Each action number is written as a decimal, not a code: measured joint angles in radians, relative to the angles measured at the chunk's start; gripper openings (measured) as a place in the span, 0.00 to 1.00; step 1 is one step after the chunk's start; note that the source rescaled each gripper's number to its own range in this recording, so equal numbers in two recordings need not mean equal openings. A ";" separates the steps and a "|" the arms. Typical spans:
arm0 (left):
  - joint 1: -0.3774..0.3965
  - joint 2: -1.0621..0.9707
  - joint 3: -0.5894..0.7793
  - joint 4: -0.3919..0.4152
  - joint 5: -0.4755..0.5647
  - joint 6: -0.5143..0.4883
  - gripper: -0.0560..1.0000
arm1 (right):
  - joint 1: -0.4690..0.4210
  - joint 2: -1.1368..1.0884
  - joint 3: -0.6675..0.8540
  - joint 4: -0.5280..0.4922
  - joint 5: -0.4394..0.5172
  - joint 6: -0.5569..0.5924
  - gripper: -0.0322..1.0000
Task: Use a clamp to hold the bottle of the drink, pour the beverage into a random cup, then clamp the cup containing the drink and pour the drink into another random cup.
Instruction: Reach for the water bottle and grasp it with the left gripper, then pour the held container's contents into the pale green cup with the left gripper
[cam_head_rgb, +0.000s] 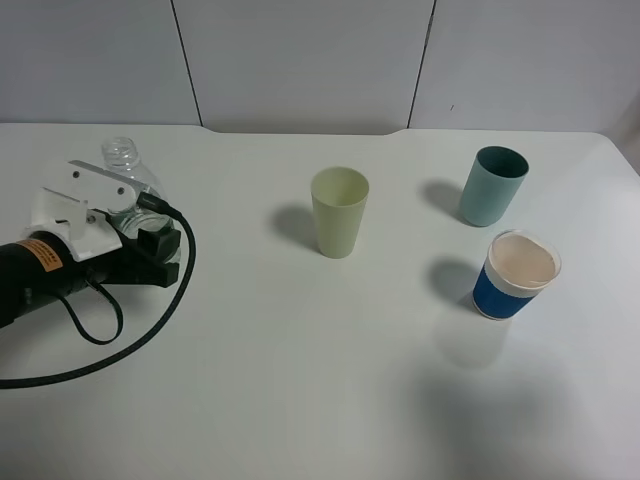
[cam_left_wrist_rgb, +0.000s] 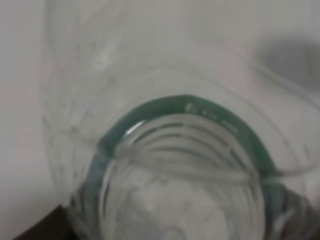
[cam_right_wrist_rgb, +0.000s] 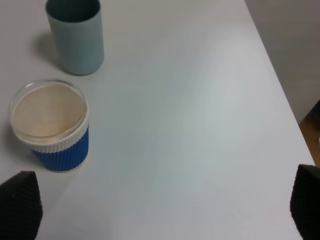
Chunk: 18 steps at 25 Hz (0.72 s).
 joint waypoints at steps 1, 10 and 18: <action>0.000 -0.022 0.001 -0.019 0.026 0.016 0.06 | 0.000 0.000 0.000 0.000 0.000 0.000 1.00; 0.000 -0.207 -0.152 -0.394 0.392 0.460 0.06 | 0.000 0.000 0.000 0.000 0.000 0.000 1.00; 0.000 -0.210 -0.304 -0.648 0.532 0.805 0.06 | 0.000 0.000 0.000 0.000 0.000 0.000 1.00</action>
